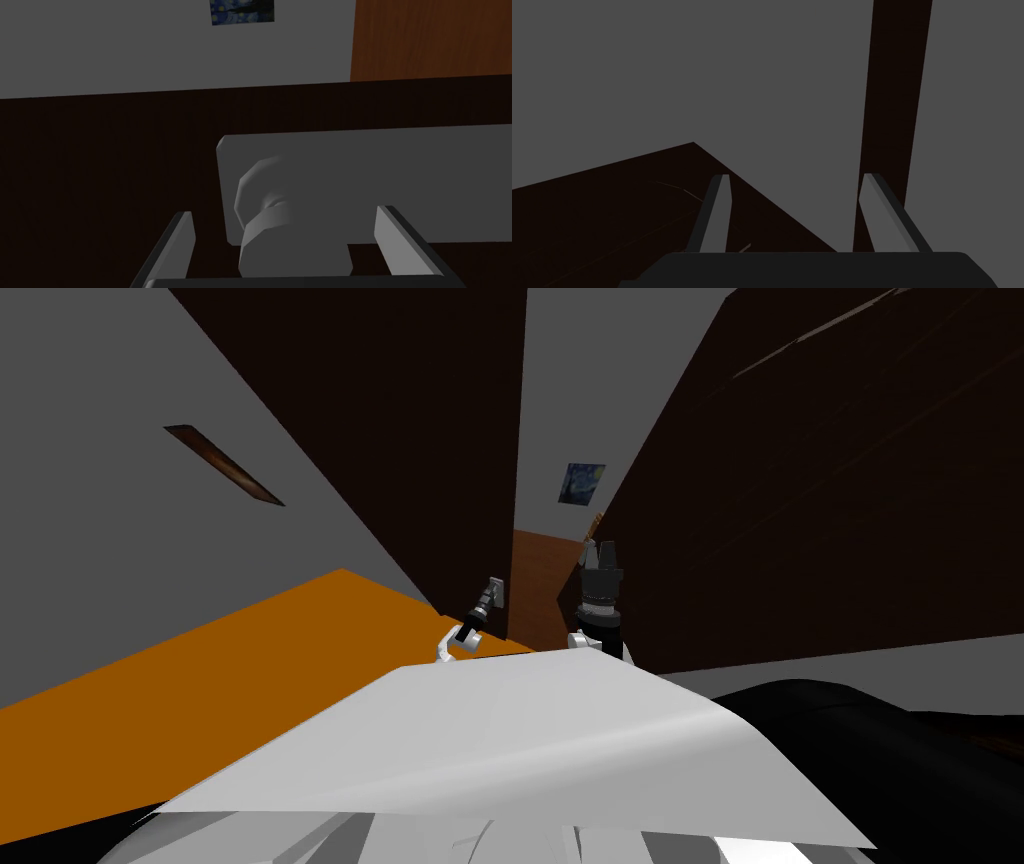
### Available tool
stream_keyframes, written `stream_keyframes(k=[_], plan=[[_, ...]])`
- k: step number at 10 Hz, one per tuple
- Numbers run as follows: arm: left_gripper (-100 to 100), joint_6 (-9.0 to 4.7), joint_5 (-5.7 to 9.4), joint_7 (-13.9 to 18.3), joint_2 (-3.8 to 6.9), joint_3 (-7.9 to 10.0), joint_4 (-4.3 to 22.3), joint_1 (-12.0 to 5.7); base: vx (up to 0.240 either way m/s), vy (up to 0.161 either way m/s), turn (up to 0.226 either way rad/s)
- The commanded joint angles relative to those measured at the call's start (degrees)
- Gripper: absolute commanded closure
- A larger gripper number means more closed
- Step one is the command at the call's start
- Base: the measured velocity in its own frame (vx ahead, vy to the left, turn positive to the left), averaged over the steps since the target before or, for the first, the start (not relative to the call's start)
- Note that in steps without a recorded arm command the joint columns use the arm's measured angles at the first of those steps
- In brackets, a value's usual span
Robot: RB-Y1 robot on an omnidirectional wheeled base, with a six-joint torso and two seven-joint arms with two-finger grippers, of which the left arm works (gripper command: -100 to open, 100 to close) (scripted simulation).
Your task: Push the door open
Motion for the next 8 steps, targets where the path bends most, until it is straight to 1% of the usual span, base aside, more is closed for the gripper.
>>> stream_keyframes(k=[1,2,7,8], plan=[[-100,0.00,0.00,0.0,0.00,0.00,0.0,0.00,0.073,-0.027,-0.003],[100,0.00,0.00,0.0,0.00,0.00,0.0,0.00,-0.007,0.003,0.008],[100,0.00,0.00,0.0,0.00,0.00,0.0,0.00,-0.006,0.003,-0.006],[100,0.03,0.08,-0.3,-0.09,1.02,0.4,-0.61,0.073,-0.058,0.030]])
